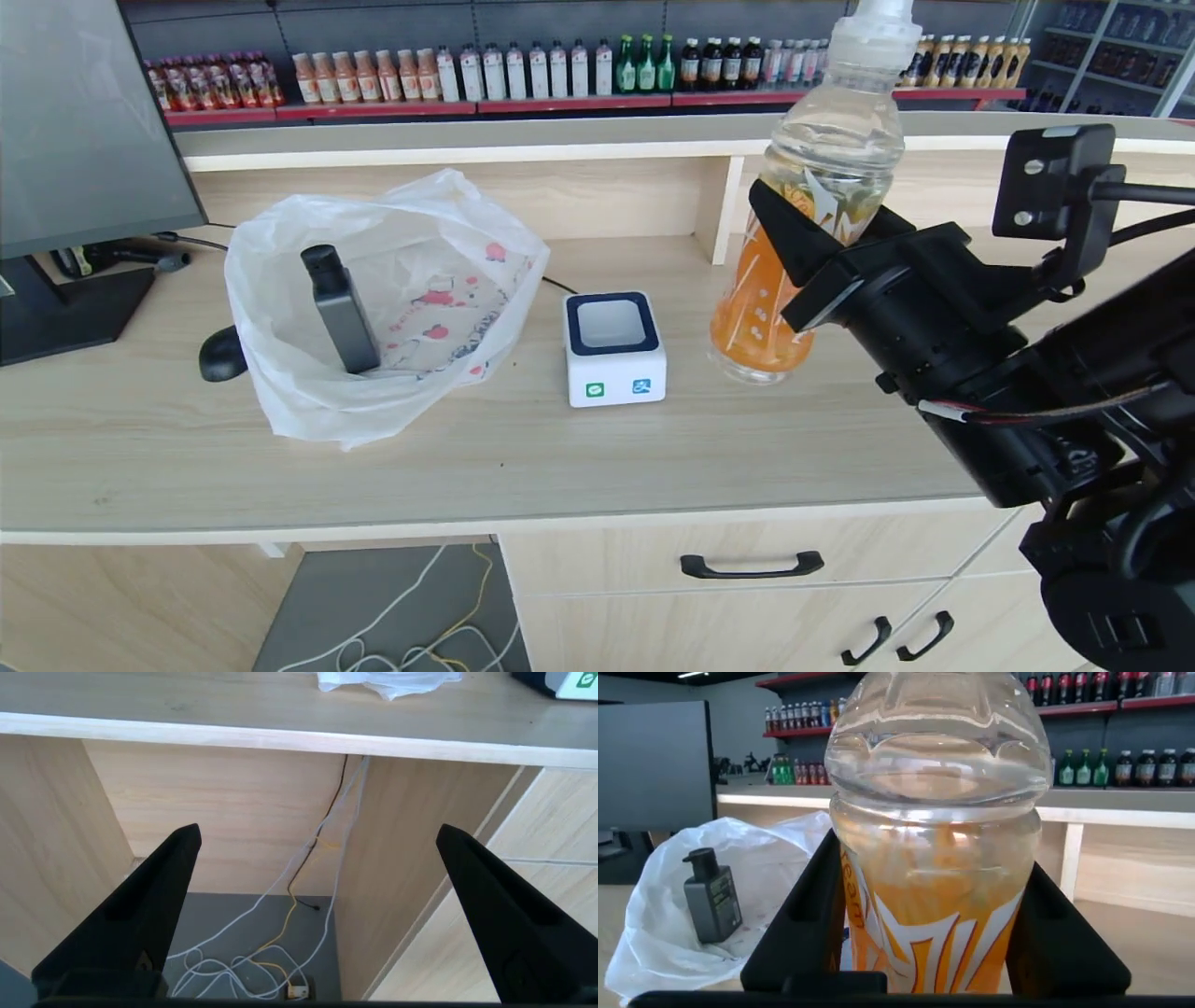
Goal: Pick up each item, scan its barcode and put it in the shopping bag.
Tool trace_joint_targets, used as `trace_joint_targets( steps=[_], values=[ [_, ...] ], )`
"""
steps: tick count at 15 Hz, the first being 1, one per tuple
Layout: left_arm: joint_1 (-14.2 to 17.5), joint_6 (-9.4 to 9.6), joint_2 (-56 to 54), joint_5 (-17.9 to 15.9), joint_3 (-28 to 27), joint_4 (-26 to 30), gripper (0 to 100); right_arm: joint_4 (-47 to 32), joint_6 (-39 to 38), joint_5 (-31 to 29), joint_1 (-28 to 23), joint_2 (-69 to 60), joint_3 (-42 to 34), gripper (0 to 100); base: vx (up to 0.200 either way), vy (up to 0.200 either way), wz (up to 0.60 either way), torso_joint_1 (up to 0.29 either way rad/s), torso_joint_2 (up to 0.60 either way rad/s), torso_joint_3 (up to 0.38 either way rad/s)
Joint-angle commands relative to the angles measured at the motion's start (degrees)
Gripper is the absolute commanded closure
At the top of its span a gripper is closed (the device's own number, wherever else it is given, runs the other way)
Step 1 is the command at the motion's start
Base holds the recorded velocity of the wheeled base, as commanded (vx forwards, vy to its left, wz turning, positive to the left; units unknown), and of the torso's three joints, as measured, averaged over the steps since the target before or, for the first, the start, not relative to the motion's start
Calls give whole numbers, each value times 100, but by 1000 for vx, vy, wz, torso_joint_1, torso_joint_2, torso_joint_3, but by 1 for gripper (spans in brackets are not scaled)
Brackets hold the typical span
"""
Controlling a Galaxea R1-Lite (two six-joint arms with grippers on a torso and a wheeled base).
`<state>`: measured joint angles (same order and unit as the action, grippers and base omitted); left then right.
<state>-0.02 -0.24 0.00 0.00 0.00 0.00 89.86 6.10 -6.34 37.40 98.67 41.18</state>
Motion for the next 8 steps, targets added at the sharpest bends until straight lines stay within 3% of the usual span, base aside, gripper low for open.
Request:
trace_joint_targets(
  steps=[1,8],
  values=[
    [2,-2,0,0,0,0,0,14,-21,1,4,-23,4,100,0,200,0,2,2,-2],
    [-6,24,0,0,0,0,0,14,-29,19,-84,-6,13,100,0,200,0,-2,4,2]
  ],
)
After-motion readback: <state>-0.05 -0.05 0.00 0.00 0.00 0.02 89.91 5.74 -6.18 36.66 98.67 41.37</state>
